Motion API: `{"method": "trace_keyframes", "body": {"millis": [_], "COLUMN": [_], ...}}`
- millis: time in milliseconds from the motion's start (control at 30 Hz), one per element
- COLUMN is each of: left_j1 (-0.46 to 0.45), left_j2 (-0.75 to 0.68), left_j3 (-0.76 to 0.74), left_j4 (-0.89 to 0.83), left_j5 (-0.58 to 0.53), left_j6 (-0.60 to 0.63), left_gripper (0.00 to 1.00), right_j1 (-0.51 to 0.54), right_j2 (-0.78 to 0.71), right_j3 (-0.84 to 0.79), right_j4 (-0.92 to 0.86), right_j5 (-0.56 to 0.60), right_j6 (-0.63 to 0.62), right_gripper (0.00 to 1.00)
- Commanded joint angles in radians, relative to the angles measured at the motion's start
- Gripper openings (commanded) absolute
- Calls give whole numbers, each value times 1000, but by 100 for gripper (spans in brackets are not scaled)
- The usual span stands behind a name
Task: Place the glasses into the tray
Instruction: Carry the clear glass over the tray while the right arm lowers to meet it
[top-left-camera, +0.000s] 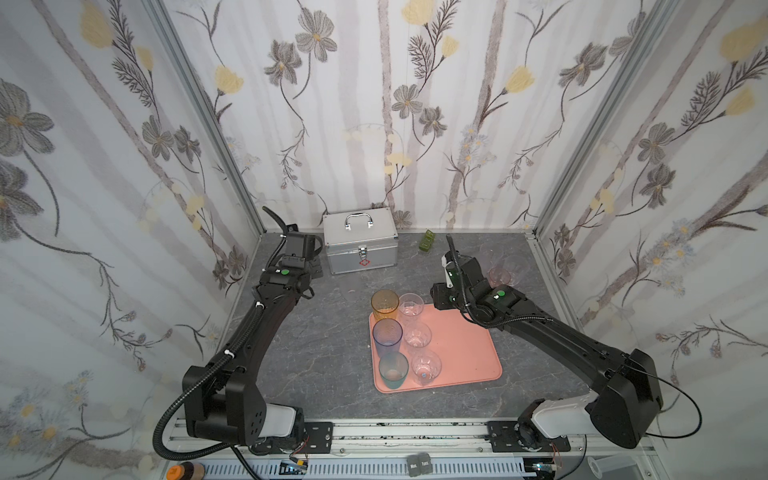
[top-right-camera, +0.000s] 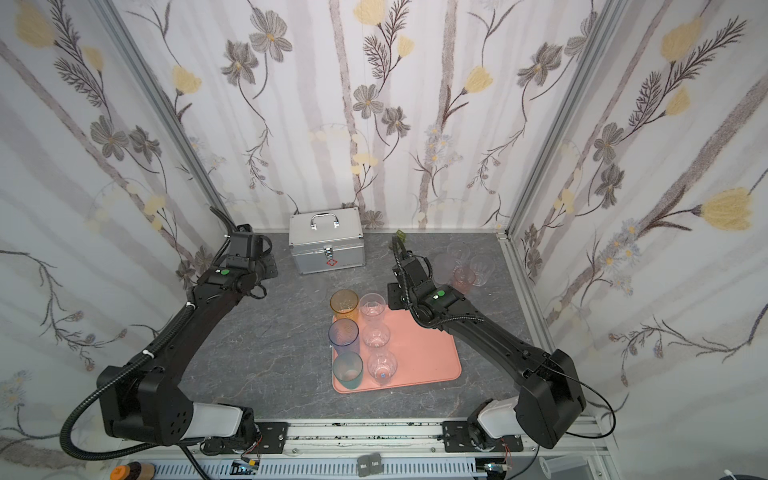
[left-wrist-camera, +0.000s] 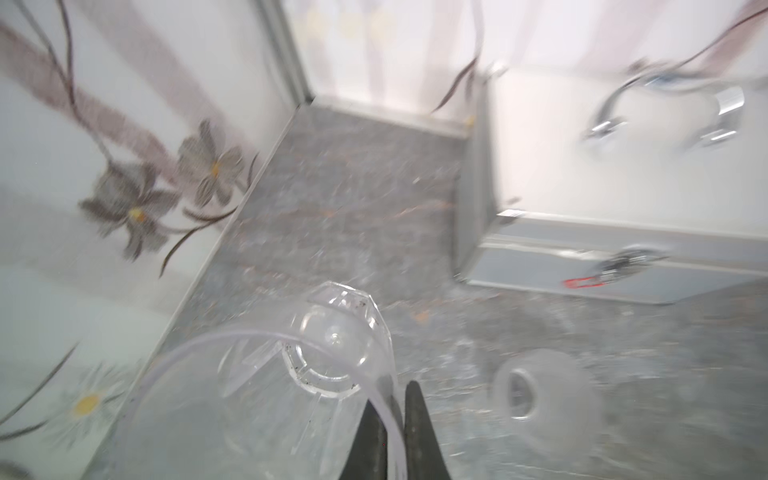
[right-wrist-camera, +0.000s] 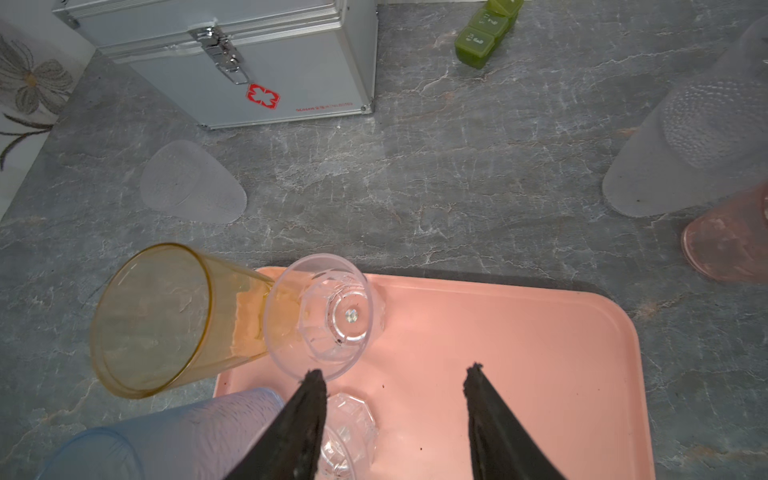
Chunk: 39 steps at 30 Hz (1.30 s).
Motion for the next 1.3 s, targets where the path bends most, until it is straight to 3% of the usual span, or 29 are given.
{"method": "trace_keyframes", "body": {"millis": [0,267,400,700,1267], "left_j1": [-125,-509,-620,-733,-746], "left_j2": [37,305,484,749,853], "left_j3": [174,605,739,870,755], "left_j4": [-140,-171,-171,-163,-151], "left_j5": [-20,2,78,234,297], "left_j6": [-106,-147,-143,-201,-211], "left_gripper": [0,0,0,0,1], "right_j1": [-51,-223,-300,-415,-429], "right_j2": [-20,-119,-179,-258,-243], "right_j3": [4,-62,-104,-182,-227], "right_j4": [52,71,73,86,127], "right_j5": [-33,-84,-99,-141,-225], "right_j6": [24,51,67,86,122], "right_gripper": [54,54,54,54,54]}}
